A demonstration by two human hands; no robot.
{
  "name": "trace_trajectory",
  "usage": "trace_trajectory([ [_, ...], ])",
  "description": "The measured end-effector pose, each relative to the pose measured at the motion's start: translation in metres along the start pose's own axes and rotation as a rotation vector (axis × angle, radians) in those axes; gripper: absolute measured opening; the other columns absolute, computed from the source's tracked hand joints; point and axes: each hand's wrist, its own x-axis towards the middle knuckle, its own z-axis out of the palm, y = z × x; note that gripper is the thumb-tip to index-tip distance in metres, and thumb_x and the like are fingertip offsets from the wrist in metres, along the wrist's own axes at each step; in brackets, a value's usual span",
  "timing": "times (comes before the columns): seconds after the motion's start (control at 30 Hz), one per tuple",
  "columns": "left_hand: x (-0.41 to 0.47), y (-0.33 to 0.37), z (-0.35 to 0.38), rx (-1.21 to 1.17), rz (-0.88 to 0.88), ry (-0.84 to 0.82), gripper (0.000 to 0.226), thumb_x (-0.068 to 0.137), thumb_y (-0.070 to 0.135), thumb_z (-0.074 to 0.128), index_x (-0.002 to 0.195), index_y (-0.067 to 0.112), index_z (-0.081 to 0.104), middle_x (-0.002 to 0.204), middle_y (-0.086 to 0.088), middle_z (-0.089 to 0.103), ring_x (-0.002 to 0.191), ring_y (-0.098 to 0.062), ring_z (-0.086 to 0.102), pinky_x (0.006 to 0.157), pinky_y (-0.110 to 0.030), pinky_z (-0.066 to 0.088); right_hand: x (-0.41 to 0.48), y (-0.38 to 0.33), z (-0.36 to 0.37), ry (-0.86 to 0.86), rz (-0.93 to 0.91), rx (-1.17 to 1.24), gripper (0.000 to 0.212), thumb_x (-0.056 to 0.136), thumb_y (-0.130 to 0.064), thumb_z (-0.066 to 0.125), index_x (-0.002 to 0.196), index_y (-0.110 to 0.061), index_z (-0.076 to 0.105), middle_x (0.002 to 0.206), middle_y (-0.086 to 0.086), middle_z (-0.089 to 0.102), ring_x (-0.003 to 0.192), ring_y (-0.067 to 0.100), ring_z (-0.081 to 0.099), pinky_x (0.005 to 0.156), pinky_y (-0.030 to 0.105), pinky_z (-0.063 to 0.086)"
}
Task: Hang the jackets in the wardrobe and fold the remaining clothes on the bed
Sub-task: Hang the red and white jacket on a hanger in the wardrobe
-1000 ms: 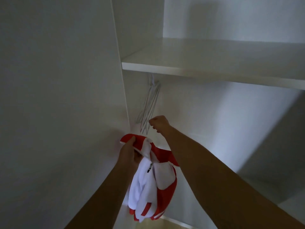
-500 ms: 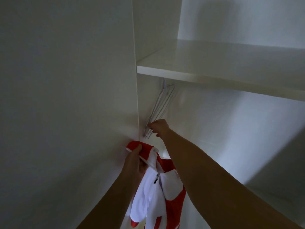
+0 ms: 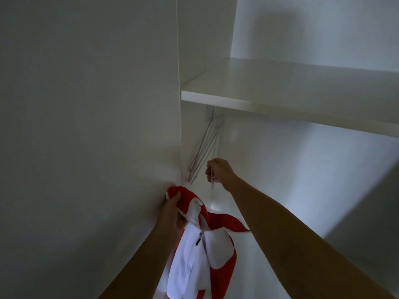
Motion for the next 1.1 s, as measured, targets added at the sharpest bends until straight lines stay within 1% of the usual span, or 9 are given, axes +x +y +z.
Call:
trace_trajectory([
  [0.17,0.002,0.000,-0.001,-0.001,-0.003,-0.018,0.041,0.096,0.021,0.051,0.131,0.000,0.050,0.123,-0.021,0.059,0.104,-0.033,0.058,0.092,-0.045,0.046,0.008,-0.042,-0.008,0.168,-0.008,0.201,0.024,0.097,-0.005,0.038,0.079,-0.007,0.055,0.052,0.004,0.044,0.027,0.006,0.036,0.032,0.011,0.023],
  [0.23,0.003,-0.001,0.000,-0.012,-0.002,-0.019,0.039,0.096,0.021,0.051,0.129,0.000,0.052,0.116,-0.020,0.062,0.100,-0.032,0.060,0.089,-0.044,0.047,0.007,-0.049,-0.010,0.195,-0.014,0.233,0.028,0.098,-0.006,0.032,0.080,-0.007,0.053,0.052,0.003,0.043,0.028,0.007,0.036,0.032,0.011,0.023],
  [0.33,0.004,-0.003,0.002,-0.029,0.007,-0.027,0.038,0.096,0.022,0.051,0.125,-0.001,0.054,0.107,-0.019,0.065,0.095,-0.030,0.062,0.086,-0.043,0.049,0.002,-0.048,-0.022,0.288,-0.093,0.210,0.023,0.095,-0.007,0.033,0.083,-0.010,0.052,0.060,0.003,0.041,0.042,0.011,0.036,0.036,0.016,0.025],
  [0.43,0.007,-0.007,0.007,-0.045,0.005,-0.022,0.036,0.095,0.021,0.052,0.124,0.000,0.053,0.103,-0.017,0.066,0.091,-0.029,0.063,0.077,-0.041,0.050,-0.008,-0.047,-0.046,0.355,-0.116,0.162,0.026,0.096,-0.008,0.036,0.075,-0.014,0.051,0.061,0.001,0.042,0.045,0.011,0.036,0.035,0.017,0.028],
  [0.5,0.009,-0.012,0.012,-0.048,-0.001,-0.022,0.033,0.094,0.021,0.053,0.120,0.000,0.055,0.095,-0.015,0.068,0.087,-0.028,0.065,0.067,-0.038,0.051,-0.019,-0.046,-0.066,0.388,-0.120,0.094,0.024,0.096,-0.008,0.036,0.078,-0.012,0.052,0.060,0.001,0.043,0.043,0.010,0.037,0.034,0.018,0.029],
  [0.67,0.005,-0.031,0.034,0.007,-0.040,-0.045,0.025,0.093,0.021,0.055,0.105,0.000,0.060,0.075,-0.012,0.072,0.076,-0.026,0.067,0.060,-0.037,0.050,-0.053,-0.026,-0.119,0.395,-0.154,0.142,0.025,0.093,-0.002,0.034,0.076,-0.011,0.050,0.056,0.002,0.038,0.033,0.006,0.031,0.034,0.016,0.023],
  [0.83,-0.015,-0.057,0.056,0.039,-0.056,-0.076,0.035,0.094,0.021,0.053,0.119,-0.003,0.055,0.098,-0.015,0.065,0.086,-0.028,0.062,0.069,-0.039,0.048,-0.106,-0.007,-0.174,0.429,-0.162,0.138,0.027,0.098,-0.005,0.034,0.077,-0.010,0.050,0.054,0.002,0.038,0.032,0.005,0.031,0.034,0.016,0.023],
  [0.97,-0.043,-0.081,0.075,0.084,-0.046,-0.106,0.037,0.095,0.020,0.052,0.123,-0.004,0.052,0.099,-0.015,0.063,0.085,-0.028,0.061,0.077,-0.041,0.048,-0.163,0.027,-0.205,0.419,-0.153,0.090,0.027,0.098,-0.004,0.035,0.076,-0.009,0.050,0.053,0.001,0.037,0.033,0.005,0.031,0.035,0.016,0.024],
  [1.1,-0.070,-0.098,0.091,0.136,-0.011,-0.098,0.038,0.094,0.019,0.053,0.125,-0.003,0.052,0.113,-0.018,0.060,0.104,-0.033,0.059,0.092,-0.045,0.046,-0.242,0.076,-0.228,0.416,-0.163,0.047,0.028,0.099,-0.006,0.038,0.076,-0.010,0.052,0.045,-0.005,0.038,0.034,0.004,0.031,0.035,0.016,0.025],
])
